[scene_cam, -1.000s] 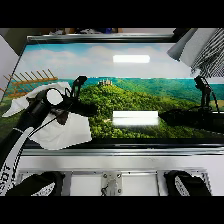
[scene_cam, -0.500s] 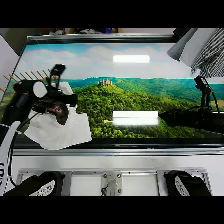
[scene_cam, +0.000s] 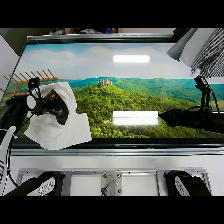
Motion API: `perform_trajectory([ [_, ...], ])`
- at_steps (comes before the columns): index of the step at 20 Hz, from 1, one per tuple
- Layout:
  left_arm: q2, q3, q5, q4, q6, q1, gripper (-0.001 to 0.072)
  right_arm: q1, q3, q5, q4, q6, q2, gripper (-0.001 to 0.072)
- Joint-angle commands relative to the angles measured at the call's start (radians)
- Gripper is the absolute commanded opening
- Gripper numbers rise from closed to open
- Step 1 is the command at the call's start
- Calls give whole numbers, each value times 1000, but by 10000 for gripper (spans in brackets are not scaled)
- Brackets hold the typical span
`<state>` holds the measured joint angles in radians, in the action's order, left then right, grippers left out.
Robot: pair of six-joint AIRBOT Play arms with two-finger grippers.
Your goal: Fold the clothes and pants, and hang the long-sleeved shirts on hangers.
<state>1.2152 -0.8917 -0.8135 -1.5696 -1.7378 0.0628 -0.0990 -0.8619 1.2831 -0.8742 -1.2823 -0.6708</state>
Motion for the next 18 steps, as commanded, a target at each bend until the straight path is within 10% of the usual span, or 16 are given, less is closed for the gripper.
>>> perform_trajectory([
  [1, 36, 63, 122, 46, -18, -13, 687, 1, 0, 0, 0, 0, -1, 10],
  [4, 103, 41, 98, 54, -22, -51, 663, 1, 0, 0, 0, 0, -1, 10],
  [6, 143, -22, 33, 54, -33, -86, 89, 1, 0, 0, 0, 0, -1, 10],
  [7, 153, -65, 8, 56, -33, -108, 9, 1, 0, 0, 0, 0, -1, 10],
  [18, 205, -612, 257, 286, -32, -654, 9, -2, -1, -111, -6, 3, -2, 9],
])
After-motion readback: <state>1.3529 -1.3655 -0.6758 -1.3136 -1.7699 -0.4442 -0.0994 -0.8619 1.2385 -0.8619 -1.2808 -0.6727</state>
